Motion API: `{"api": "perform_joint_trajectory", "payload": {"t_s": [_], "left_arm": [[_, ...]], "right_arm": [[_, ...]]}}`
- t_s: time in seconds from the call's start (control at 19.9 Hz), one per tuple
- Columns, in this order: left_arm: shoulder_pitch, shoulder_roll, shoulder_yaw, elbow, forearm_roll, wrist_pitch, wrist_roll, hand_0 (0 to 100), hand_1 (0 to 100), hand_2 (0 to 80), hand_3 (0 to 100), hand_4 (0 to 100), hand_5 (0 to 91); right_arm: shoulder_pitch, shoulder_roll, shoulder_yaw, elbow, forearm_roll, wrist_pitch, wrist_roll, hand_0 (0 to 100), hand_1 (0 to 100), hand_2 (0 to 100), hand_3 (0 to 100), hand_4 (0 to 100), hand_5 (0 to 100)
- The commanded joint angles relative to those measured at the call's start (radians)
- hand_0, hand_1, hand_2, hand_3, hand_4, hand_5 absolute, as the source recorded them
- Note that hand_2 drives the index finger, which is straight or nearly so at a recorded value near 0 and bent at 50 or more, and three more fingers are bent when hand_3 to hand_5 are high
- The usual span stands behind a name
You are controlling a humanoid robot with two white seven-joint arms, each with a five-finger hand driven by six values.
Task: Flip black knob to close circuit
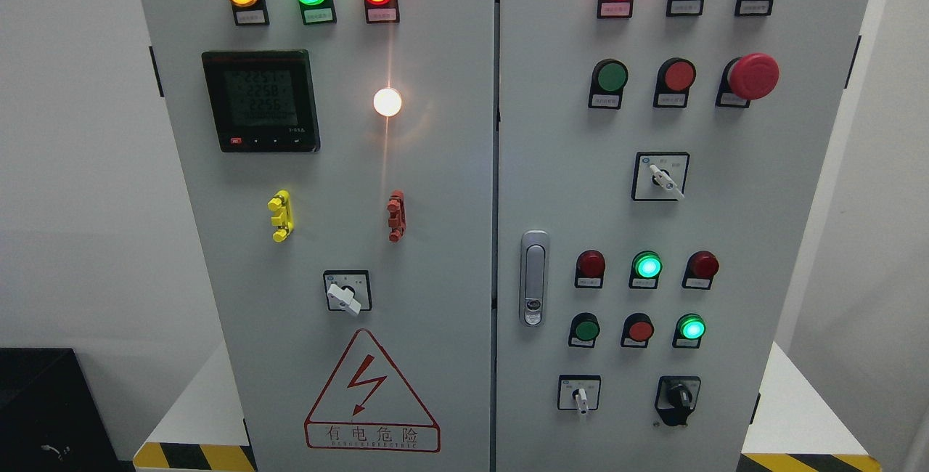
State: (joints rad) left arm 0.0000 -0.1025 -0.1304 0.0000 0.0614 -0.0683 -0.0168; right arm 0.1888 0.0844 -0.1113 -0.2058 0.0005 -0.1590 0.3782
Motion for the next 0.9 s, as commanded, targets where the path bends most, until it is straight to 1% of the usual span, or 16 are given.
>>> {"api": "perform_joint_trajectory", "payload": {"t_s": [0.0,0.2,0.55,0.7,0.75,0.8,0.85], "left_arm": [[0.021,0.0,0.0,-0.023,0.0,-0.001,0.0,12,56,0.0,0,0,0.0],[0.021,0.0,0.0,-0.023,0.0,-0.001,0.0,12,56,0.0,0,0,0.0],[0.021,0.001,0.0,-0.023,0.0,-0.001,0.0,12,56,0.0,0,0,0.0],[0.021,0.001,0.0,-0.023,0.0,-0.001,0.0,12,56,0.0,0,0,0.0],[0.021,0.001,0.0,-0.023,0.0,-0.001,0.0,12,56,0.0,0,0,0.0],[0.021,0.0,0.0,-0.023,0.0,-0.001,0.0,12,56,0.0,0,0,0.0],[0.021,0.0,0.0,-0.023,0.0,-0.001,0.0,12,56,0.0,0,0,0.0]], "right_arm": [[0.0,0.002,-0.004,0.008,0.033,-0.002,-0.001,0,13,0,0,0,0],[0.0,-0.006,0.01,0.008,0.041,-0.004,-0.001,0,13,0,0,0,0],[-0.003,-0.009,0.009,-0.007,0.041,-0.005,0.002,0,13,0,0,0,0],[0.003,-0.005,0.013,-0.067,0.047,-0.033,0.001,0,13,0,0,0,0],[0.007,-0.003,0.013,-0.096,0.053,-0.033,0.001,0,13,0,0,0,0],[0.009,-0.003,0.01,-0.122,0.071,-0.033,-0.001,0,13,3,1,0,0],[0.017,-0.003,0.006,-0.141,0.093,-0.033,-0.002,0,12,5,5,0,0]]}}
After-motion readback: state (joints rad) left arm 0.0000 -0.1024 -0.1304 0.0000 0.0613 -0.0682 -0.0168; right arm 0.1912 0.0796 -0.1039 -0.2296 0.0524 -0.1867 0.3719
